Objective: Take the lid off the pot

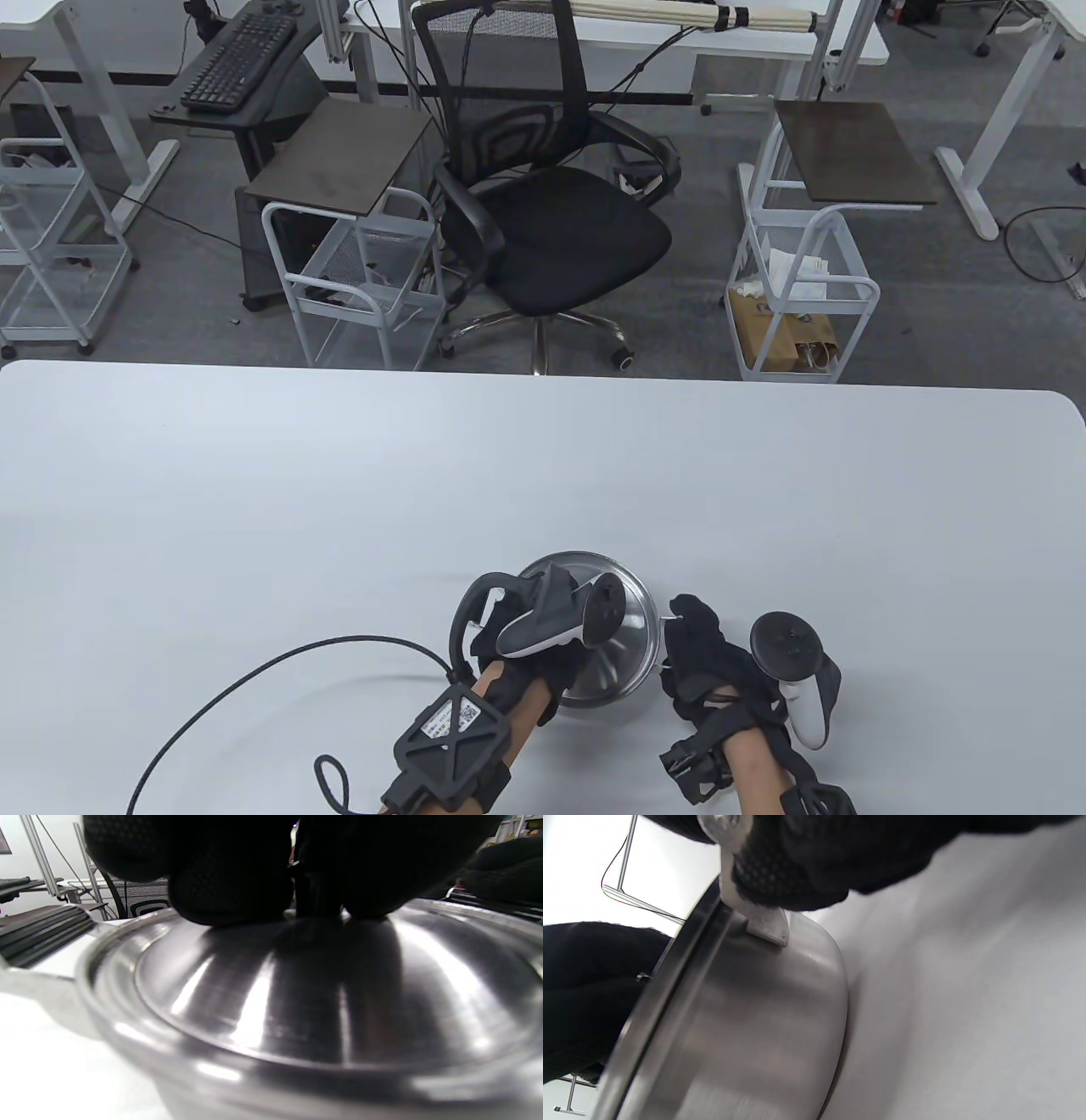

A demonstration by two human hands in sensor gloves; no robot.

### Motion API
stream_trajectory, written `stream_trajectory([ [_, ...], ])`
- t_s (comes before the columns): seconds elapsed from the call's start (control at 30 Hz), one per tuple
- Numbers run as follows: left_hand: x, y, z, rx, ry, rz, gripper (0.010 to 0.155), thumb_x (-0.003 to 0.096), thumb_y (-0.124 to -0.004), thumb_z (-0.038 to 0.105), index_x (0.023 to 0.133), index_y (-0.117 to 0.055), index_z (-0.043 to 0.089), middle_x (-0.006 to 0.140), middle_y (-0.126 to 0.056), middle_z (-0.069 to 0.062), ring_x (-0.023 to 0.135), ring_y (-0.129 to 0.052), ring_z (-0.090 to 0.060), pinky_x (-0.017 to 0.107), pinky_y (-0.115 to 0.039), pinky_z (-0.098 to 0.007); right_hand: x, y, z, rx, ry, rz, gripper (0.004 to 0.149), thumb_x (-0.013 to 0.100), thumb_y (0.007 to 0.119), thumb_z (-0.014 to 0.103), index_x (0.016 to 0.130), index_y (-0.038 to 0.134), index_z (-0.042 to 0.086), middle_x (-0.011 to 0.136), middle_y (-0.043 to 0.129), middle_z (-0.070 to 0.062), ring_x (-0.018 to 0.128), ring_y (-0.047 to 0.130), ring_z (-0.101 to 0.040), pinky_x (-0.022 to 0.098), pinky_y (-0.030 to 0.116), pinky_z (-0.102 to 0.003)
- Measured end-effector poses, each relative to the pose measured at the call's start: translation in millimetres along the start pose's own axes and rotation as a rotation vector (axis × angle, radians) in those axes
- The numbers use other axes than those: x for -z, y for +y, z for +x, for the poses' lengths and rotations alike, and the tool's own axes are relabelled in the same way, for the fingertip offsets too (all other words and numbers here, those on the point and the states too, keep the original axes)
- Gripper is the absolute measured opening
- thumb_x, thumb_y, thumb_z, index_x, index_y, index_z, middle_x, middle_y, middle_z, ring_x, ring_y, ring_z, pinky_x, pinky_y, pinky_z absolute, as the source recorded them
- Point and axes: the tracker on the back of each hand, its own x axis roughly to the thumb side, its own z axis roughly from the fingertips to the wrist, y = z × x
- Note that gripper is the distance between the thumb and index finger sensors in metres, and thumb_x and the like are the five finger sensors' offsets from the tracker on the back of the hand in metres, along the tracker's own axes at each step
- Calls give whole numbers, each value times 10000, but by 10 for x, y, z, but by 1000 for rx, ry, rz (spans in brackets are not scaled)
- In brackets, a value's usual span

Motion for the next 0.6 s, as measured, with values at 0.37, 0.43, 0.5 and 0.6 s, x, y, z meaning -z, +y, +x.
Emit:
stream_trajectory([
  [0.37,-36,-81,-29,-44,-24,110,428,257,-1078,72,662,-1043,203,248,-1171,62,119,-1068,272,376,-917,-270,-6,1,-8,1,4,-7,544,576,598,389,1027,449,125,561,907,166,176,870,-258,190,771,-421],
  [0.43,-40,-83,-34,-54,-22,112,428,255,-1080,63,661,-1047,196,247,-1174,54,109,-1070,271,370,-920,-271,-6,0,-12,0,3,-8,543,576,591,391,1030,451,128,561,908,160,177,870,-258,191,770,-421],
  [0.5,-45,-76,-57,-68,-21,115,431,254,-1081,69,664,-1045,198,247,-1174,58,109,-1070,272,369,-920,-271,-6,0,-17,9,3,-9,542,576,585,391,1031,452,129,558,912,159,178,870,-260,192,769,-423],
  [0.6,-71,-24,-132,-126,-10,147,438,250,-1080,74,666,-1041,204,253,-1176,81,143,-1070,269,382,-910,-284,-9,0,-18,9,3,-10,542,576,583,390,1033,451,131,558,915,148,178,870,-262,192,769,-424],
])
